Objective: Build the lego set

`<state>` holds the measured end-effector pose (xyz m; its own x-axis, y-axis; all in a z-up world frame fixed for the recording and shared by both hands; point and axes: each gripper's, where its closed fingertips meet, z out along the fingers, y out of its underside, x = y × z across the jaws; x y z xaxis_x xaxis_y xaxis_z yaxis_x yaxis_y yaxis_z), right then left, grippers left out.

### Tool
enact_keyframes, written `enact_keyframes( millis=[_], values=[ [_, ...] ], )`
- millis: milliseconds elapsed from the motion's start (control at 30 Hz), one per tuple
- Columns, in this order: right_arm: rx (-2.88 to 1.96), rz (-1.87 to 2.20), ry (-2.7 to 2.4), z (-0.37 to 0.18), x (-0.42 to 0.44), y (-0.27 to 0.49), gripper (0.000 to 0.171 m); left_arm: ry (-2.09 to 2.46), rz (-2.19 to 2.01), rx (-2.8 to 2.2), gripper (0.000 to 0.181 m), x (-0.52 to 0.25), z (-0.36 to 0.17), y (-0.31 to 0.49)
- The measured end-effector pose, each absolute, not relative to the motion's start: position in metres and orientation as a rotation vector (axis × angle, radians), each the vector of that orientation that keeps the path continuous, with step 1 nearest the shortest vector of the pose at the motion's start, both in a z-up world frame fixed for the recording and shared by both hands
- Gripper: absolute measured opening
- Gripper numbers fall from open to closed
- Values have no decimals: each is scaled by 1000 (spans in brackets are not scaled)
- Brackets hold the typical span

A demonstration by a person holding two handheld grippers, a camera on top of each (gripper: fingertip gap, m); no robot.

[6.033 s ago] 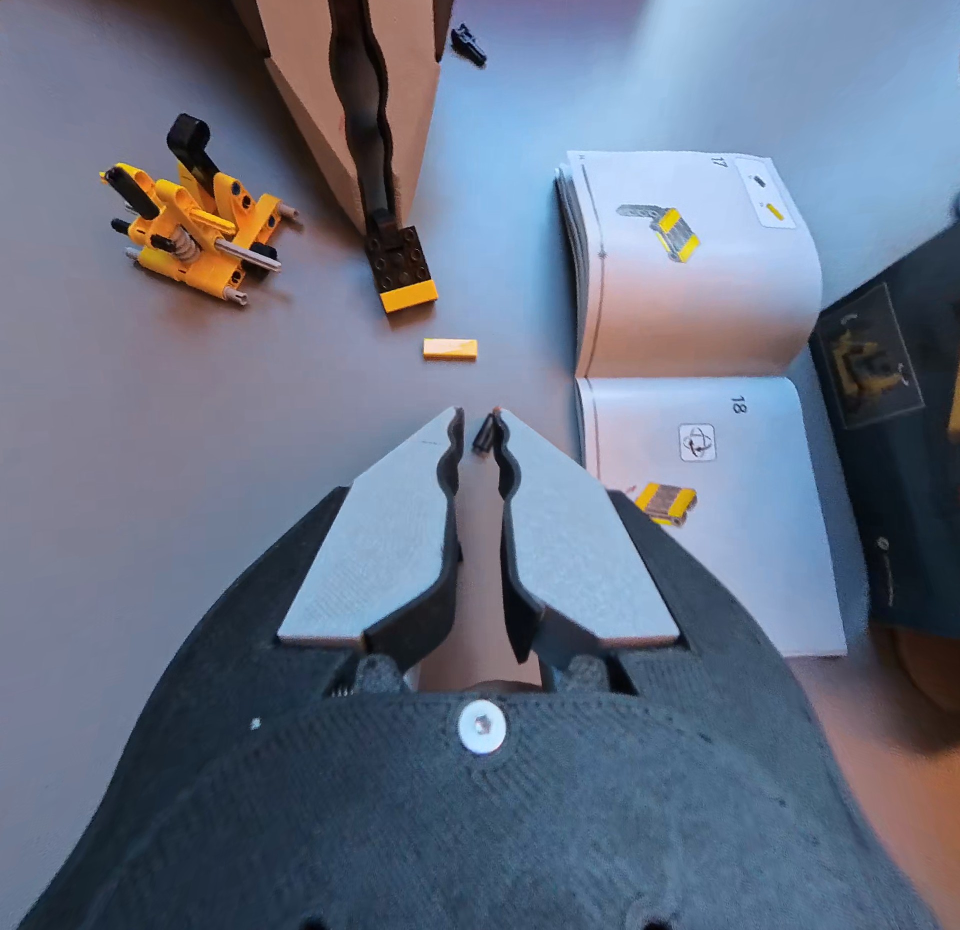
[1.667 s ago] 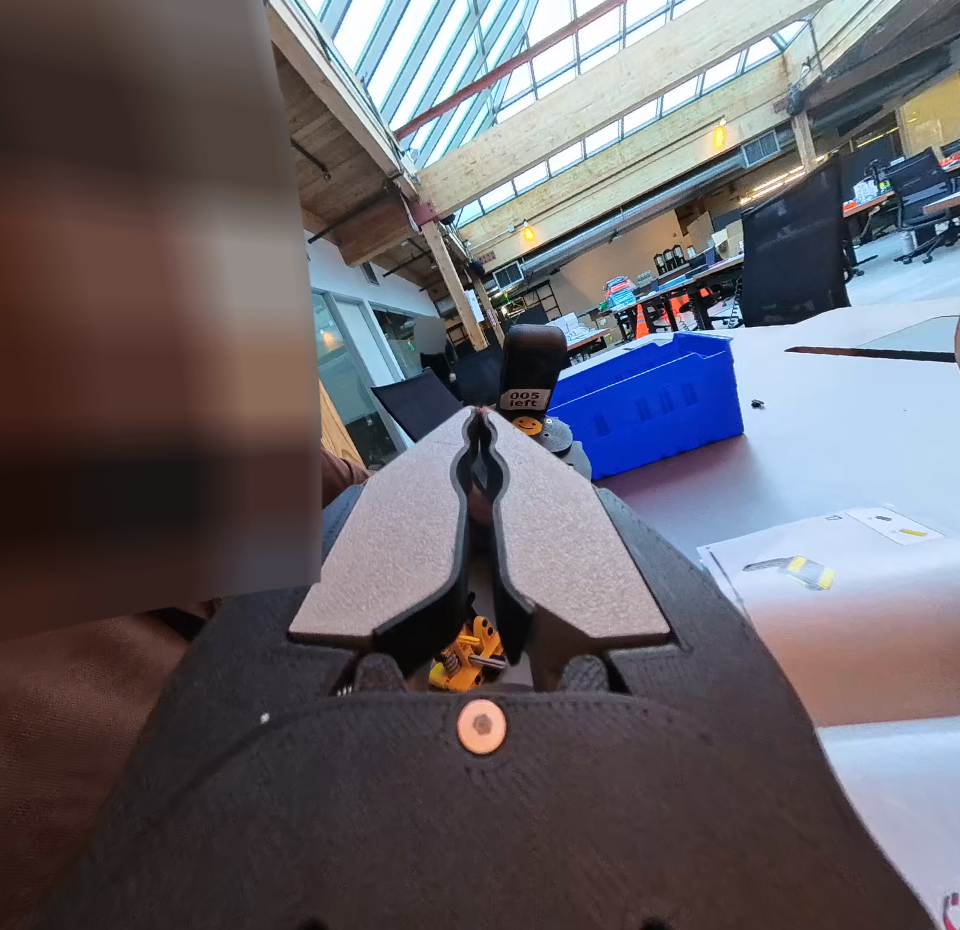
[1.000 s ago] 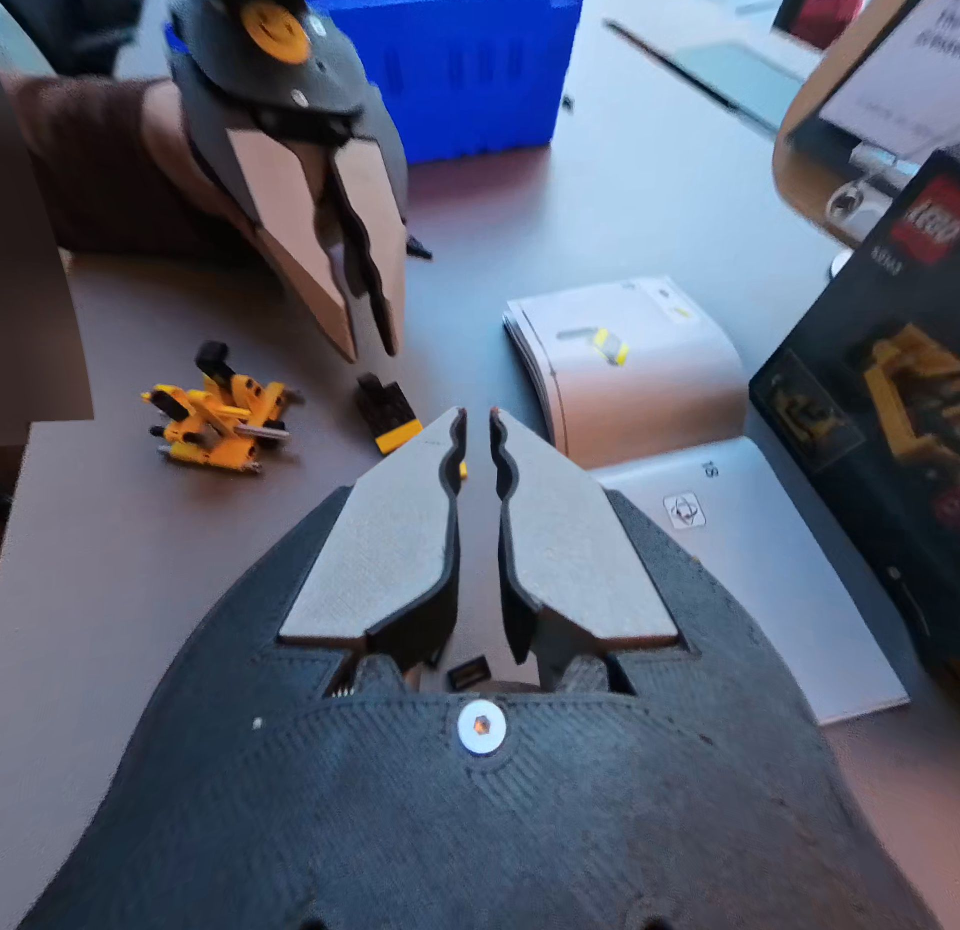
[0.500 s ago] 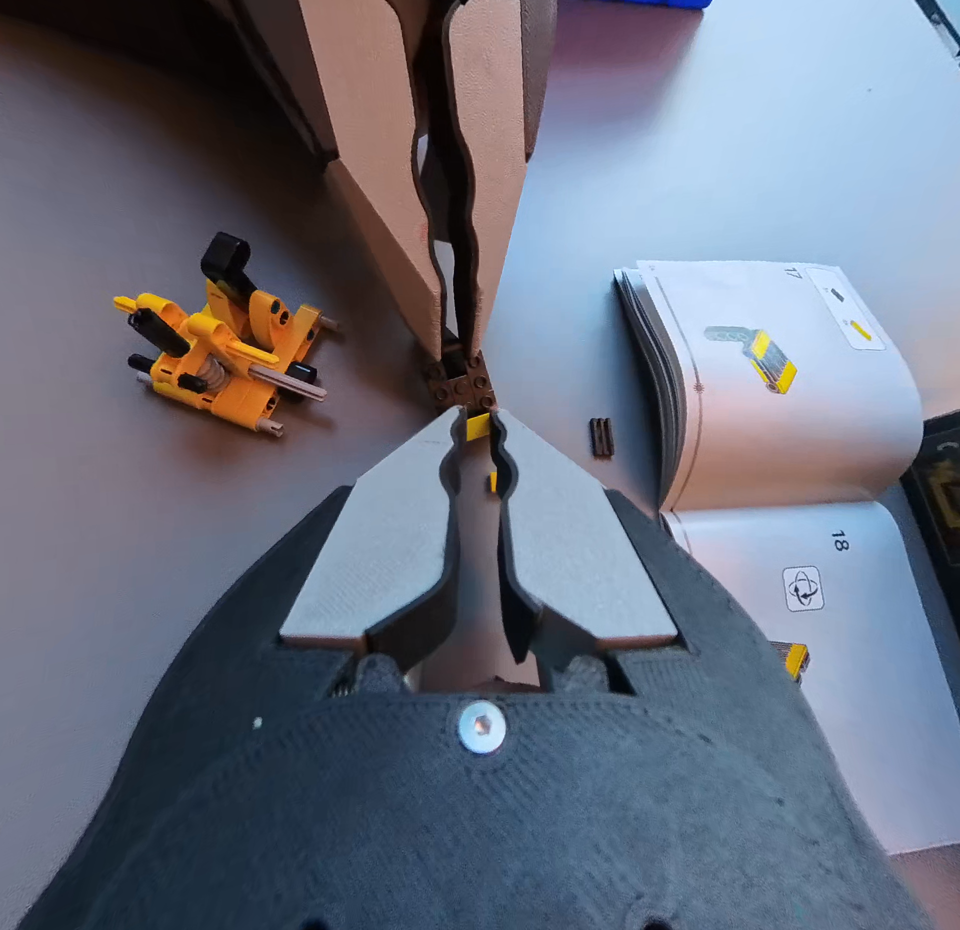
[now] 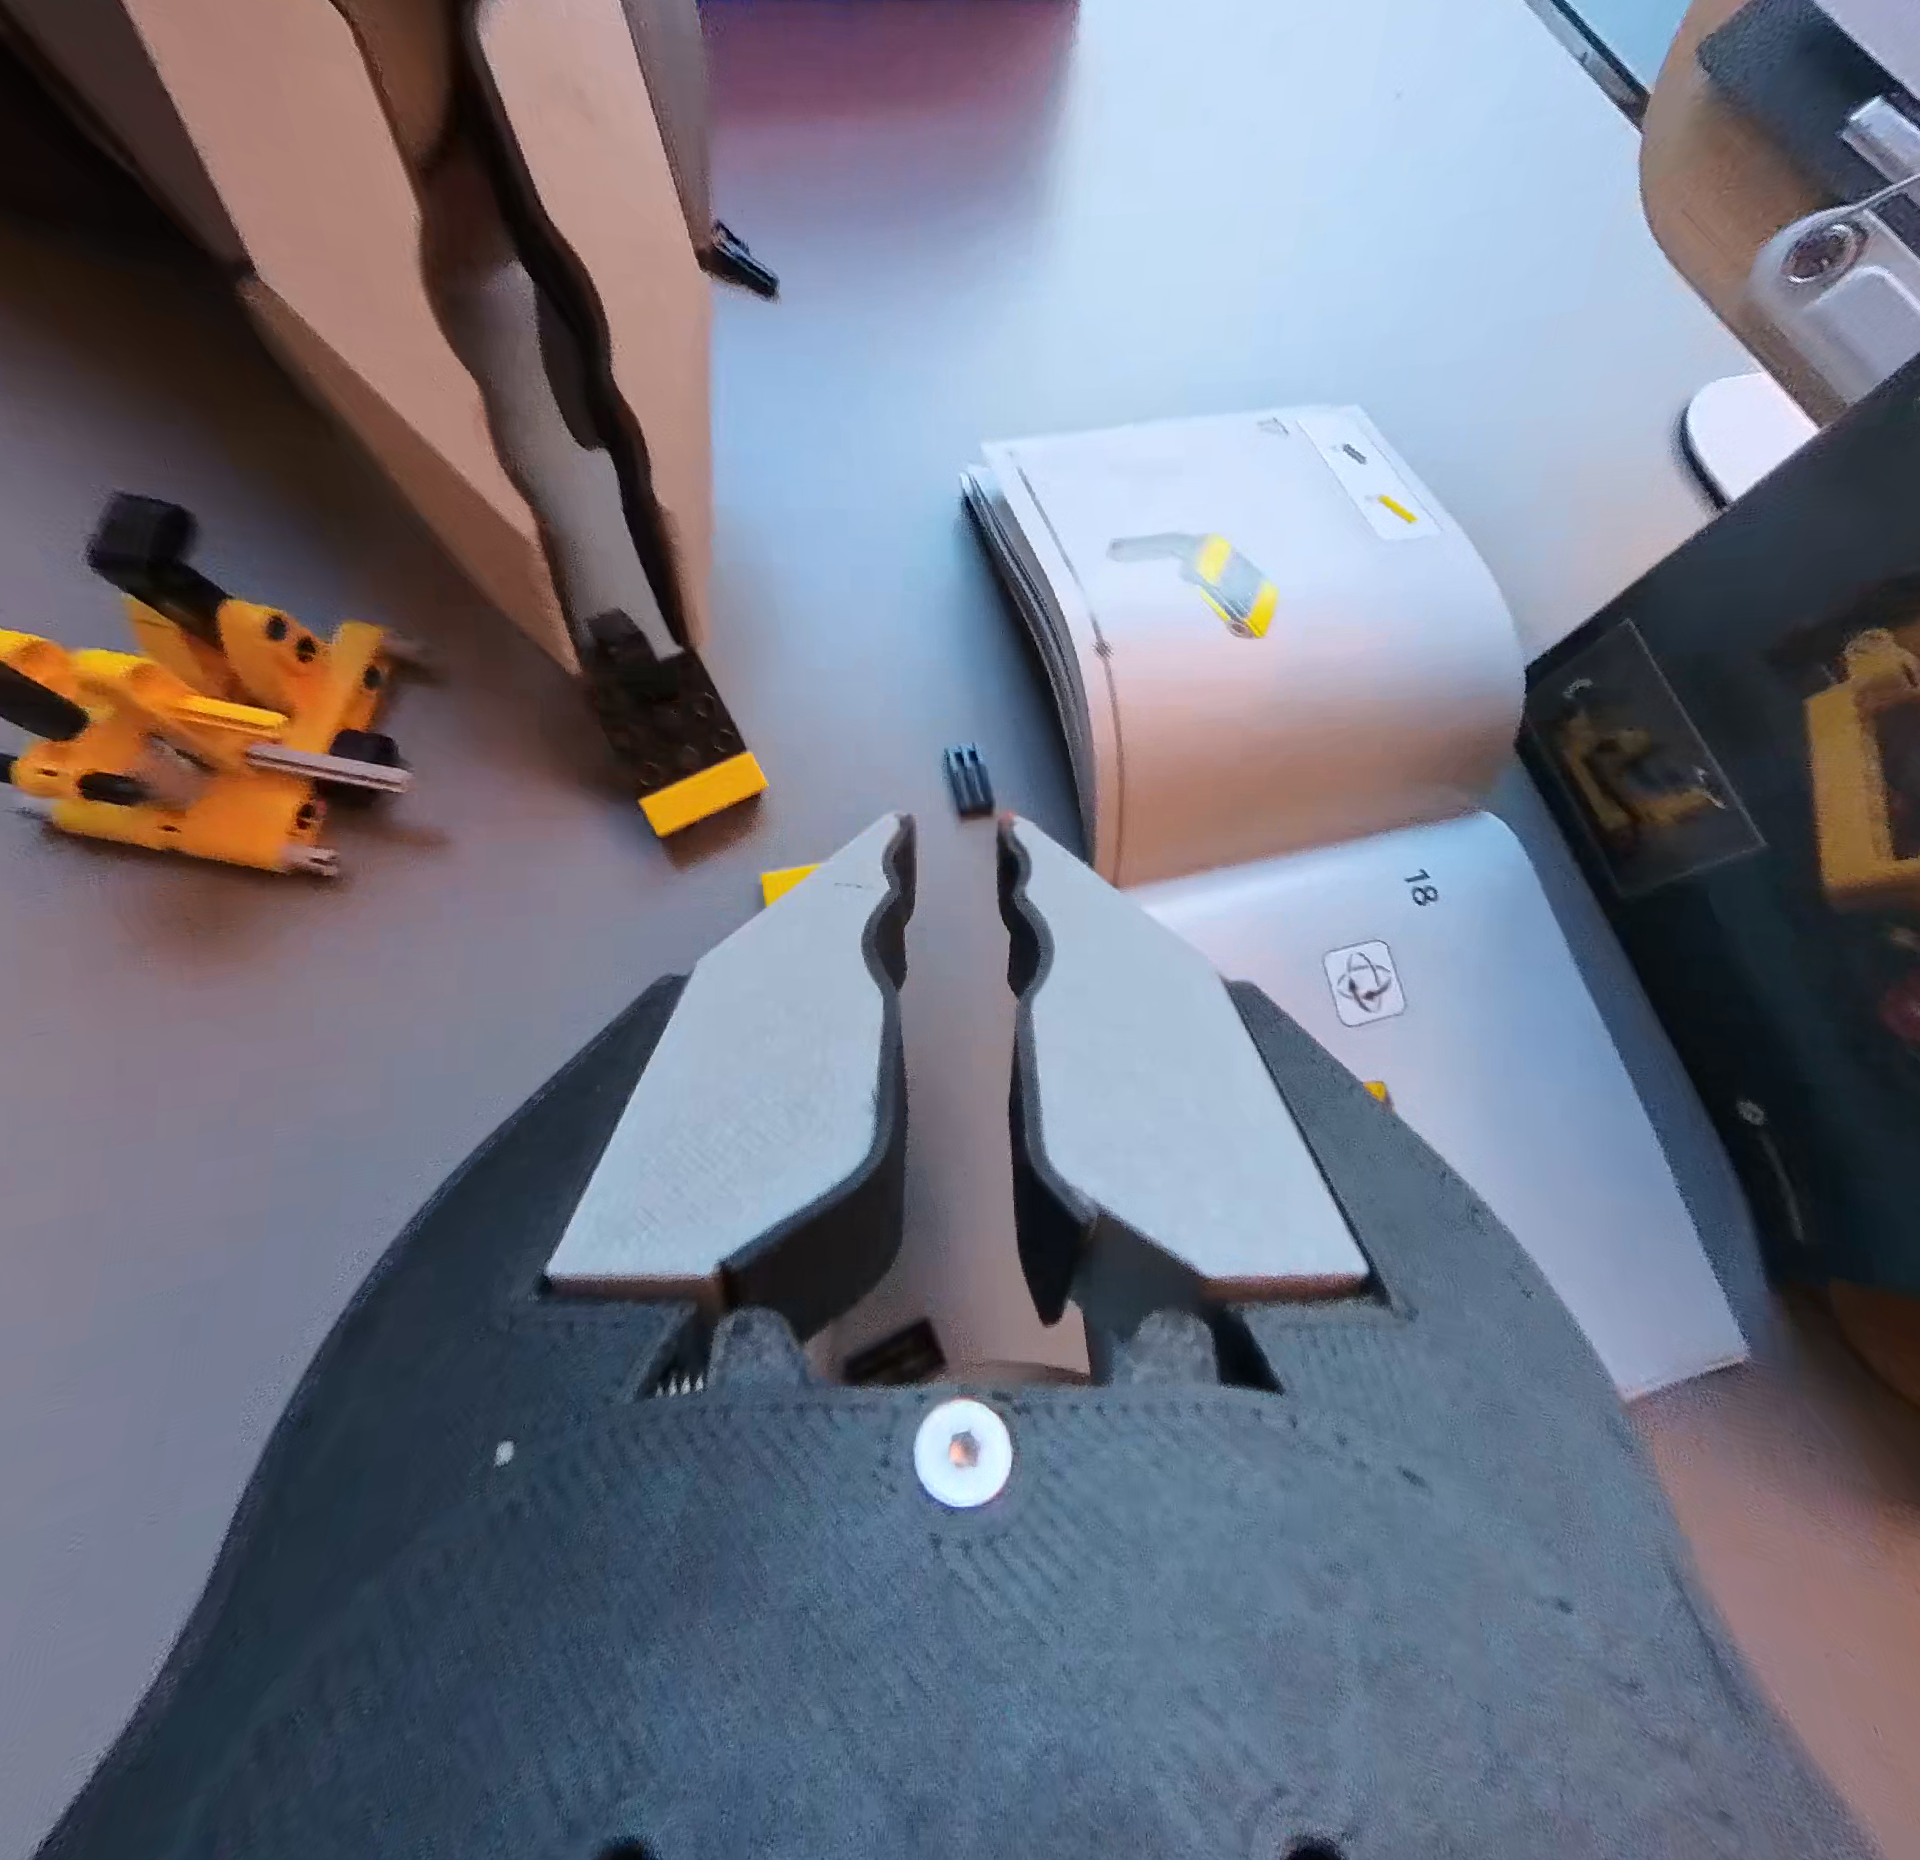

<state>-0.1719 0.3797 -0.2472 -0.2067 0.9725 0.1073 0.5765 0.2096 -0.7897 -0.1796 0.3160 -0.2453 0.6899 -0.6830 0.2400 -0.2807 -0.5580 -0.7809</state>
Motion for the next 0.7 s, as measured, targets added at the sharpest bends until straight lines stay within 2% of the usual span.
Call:
enact_keyframes(
  millis=[300,367,567,700],
  values=[
    [-1384,666,-1985,-267,-193,385,10,719,-617,-2141,19,-187,-241,321],
    [-1386,700,-1996,-268,-194,382,4,708,-606,-2134,19,-189,-239,323],
    [-1433,767,-1987,-266,-191,380,4,718,-582,-2114,23,-189,-238,325],
    [-1489,1021,-1941,-249,-190,363,4,789,-464,-2063,27,-189,-235,327]
  ],
)
